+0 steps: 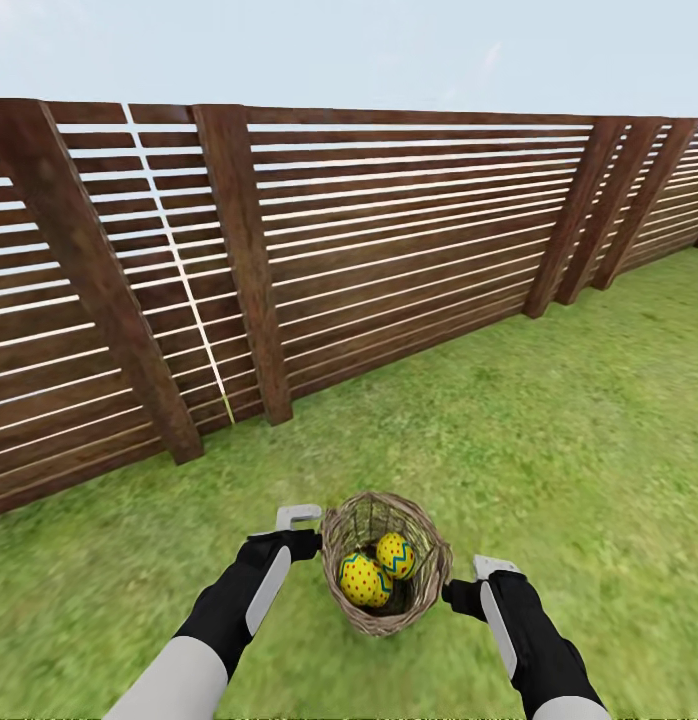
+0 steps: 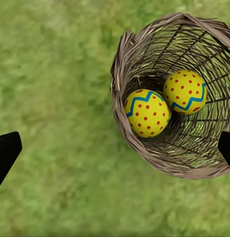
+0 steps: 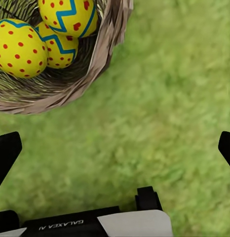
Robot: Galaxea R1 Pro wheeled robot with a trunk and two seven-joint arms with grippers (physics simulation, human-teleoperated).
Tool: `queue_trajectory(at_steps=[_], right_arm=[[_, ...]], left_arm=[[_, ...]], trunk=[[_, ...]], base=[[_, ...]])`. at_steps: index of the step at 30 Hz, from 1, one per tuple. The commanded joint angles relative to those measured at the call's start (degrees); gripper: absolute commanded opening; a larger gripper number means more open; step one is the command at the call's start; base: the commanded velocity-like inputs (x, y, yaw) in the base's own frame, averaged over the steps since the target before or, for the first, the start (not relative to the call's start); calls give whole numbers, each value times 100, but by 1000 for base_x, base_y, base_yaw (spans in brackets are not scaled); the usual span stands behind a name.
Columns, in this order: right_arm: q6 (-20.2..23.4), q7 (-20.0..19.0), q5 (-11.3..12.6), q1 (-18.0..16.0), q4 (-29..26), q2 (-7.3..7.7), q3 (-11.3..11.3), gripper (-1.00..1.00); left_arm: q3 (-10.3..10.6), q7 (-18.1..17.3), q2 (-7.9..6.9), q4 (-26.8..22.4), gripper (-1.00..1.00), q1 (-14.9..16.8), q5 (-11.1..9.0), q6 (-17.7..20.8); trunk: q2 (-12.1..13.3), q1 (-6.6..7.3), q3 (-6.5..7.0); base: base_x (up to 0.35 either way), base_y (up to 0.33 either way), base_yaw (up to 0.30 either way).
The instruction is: Take the three Easter eggs out of the wicker basket on the lawn in the garden, then place them on the lawn next to a single tree (choose any tree) so that all three eggs are next to the same tree and none are left in the basket.
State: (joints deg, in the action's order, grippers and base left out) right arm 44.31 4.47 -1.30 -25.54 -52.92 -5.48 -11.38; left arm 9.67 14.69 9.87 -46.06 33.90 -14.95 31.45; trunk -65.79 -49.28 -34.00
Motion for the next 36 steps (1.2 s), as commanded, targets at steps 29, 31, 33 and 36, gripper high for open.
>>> queue_trajectory(at_steps=[29, 31, 33, 36], right_arm=[[1, 2, -3, -3, -8, -6, -14, 100], [0, 2, -3, -3, -8, -6, -14, 100], [0, 2, -2, -3, -8, -6, -14, 100], [-1, 2, -2, -3, -8, -6, -14, 100]], left_arm=[[18, 52, -3, -8, 100, 3, -61, 19], [18, 52, -3, -8, 100, 3, -61, 19], [18, 52, -3, -8, 100, 3, -61, 19], [18, 52, -5, -8, 100, 3, -61, 19]], trunk=[[-4, 0, -266], [-4, 0, -284], [-4, 0, -302], [-4, 0, -329]], base=[[0, 0, 0], [0, 0, 0], [0, 0, 0], [0, 0, 0]])
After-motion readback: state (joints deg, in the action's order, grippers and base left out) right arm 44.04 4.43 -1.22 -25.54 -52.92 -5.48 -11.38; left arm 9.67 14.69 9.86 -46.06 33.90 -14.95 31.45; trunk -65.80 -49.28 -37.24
